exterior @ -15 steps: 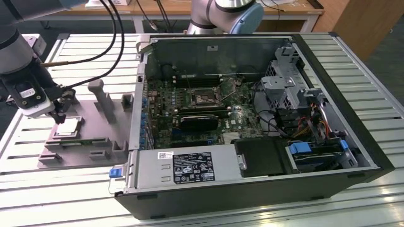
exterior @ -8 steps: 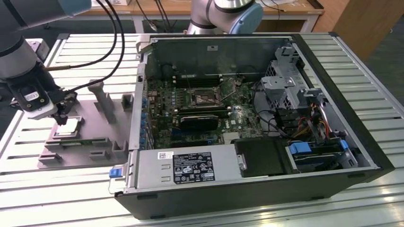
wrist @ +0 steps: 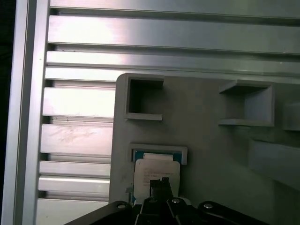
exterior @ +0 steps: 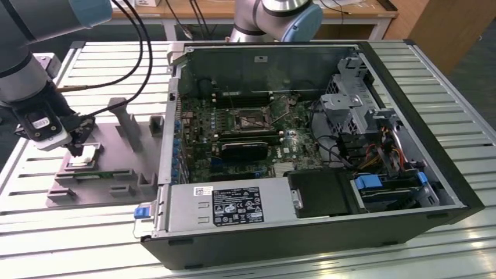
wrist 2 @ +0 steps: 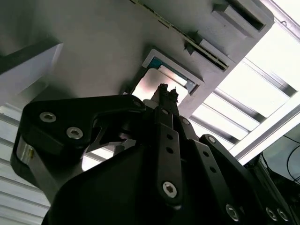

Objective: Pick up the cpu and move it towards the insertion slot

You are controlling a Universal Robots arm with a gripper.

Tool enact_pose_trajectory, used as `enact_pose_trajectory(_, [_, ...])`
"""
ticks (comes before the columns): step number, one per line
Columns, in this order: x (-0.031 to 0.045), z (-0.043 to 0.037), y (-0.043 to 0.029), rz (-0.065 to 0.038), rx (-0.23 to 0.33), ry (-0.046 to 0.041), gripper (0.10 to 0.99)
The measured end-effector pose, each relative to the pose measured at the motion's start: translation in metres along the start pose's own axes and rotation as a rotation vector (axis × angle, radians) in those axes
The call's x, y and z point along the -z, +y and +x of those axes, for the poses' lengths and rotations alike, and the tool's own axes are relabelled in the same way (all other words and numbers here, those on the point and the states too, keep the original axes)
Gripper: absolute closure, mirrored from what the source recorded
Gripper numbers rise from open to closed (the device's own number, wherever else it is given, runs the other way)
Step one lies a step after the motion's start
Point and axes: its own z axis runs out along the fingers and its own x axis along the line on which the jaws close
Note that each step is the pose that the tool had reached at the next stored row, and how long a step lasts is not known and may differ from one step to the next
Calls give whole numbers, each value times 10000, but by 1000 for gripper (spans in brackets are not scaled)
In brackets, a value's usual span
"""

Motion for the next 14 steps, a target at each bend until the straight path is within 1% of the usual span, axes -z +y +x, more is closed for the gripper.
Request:
enact_pose_trajectory(6, [-82, 22, -3, 1, -44, 0, 984])
enact_pose_trajectory(14, [-87, 23, -2, 0, -48, -2, 984])
